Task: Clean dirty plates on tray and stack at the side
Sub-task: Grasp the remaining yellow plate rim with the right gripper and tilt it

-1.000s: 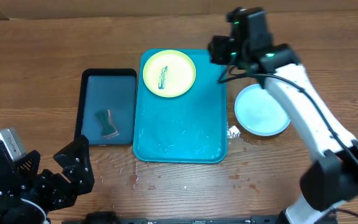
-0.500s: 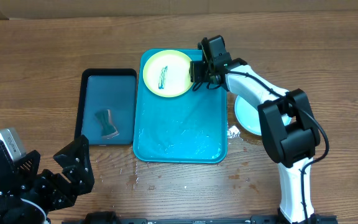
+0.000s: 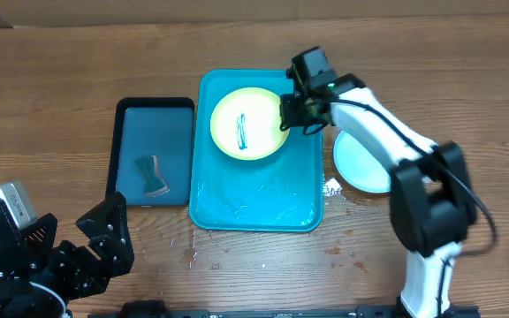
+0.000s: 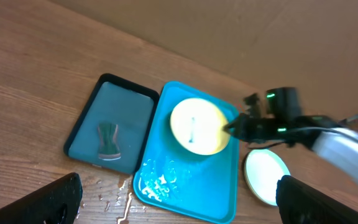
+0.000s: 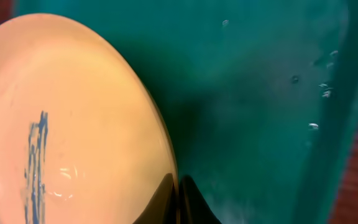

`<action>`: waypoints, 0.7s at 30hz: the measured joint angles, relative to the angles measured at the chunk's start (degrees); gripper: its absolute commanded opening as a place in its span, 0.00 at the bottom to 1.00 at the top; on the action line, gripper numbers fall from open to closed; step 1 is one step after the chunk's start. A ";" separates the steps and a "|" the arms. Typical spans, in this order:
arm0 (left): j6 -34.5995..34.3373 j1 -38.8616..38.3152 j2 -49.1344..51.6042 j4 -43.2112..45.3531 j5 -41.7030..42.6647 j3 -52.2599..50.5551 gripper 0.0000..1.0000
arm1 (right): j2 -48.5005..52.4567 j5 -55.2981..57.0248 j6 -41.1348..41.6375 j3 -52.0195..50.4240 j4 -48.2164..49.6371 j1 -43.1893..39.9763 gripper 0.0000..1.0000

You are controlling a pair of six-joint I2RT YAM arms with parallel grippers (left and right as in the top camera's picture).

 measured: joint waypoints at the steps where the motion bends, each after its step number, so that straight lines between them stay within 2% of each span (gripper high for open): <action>1: 0.00 0.00 0.00 0.00 0.00 0.00 1.00 | -2.97 0.04 -0.09 0.00 -1.64 0.00 0.04; 7: 0.00 0.00 0.00 -0.02 0.00 0.00 1.00 | -19.69 0.00 0.68 0.94 -15.41 0.02 0.04; 11: 0.00 0.00 0.00 -0.09 0.00 -0.02 1.00 | -20.94 0.09 6.73 -0.57 -21.07 0.46 0.04; 13: 0.00 0.00 0.00 -0.15 0.00 -0.02 1.00 | -20.11 0.13 10.91 -5.49 -17.44 1.11 0.04; 19: -0.02 0.00 0.00 1.46 0.00 0.00 1.00 | -16.81 0.33 22.12 -26.73 3.82 4.59 0.04; 21: -0.02 0.00 0.00 1.60 0.00 0.00 1.00 | -16.55 0.31 23.52 -29.81 7.48 5.05 0.10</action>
